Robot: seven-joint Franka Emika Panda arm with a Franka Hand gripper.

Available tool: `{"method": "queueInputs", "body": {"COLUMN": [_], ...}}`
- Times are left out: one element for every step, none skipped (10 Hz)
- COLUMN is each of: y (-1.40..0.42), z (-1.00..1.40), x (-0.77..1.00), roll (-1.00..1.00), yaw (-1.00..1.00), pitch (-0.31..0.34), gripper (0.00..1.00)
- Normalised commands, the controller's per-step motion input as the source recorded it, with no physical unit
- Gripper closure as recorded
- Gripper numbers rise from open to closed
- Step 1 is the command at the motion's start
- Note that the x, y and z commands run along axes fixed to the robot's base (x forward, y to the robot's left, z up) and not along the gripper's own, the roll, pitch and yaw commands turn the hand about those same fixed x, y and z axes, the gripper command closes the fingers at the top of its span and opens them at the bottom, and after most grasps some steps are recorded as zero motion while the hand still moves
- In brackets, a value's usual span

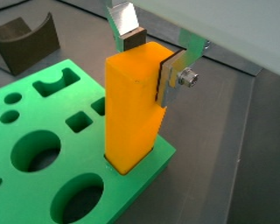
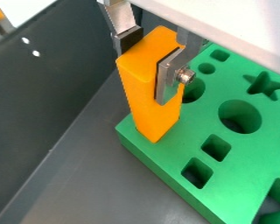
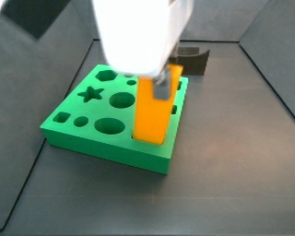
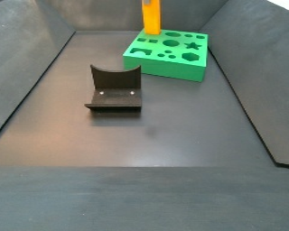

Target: Insert the rectangle object.

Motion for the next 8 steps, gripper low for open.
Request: {"method": "queueInputs", "body": {"y": [-0.31,-0.36,-0.35,-0.26,0.0,0.01,0.0,0.0], "z": [-0.41,-0.29,-0.28,-0.42,-0.64,-0.43,-0.1,0.0], "x": [0.18,0.52,0.58,0.49,0.04,0.0,0.0,0.0], "roll": [0.44,0.46,0.46,0.41,0.25,0.0,-0.06,0.0], "yaw": [0.1,0.0,0.0,-0.08,-0.19,-0.15,0.0,0.0], "pitch": [0.0,0.123,0.16,0.154,0.081,0.0,-0.031,0.0], "gripper": [1.0,1.0,1.0,1.0,1.0,1.0,1.0,1.0]}}
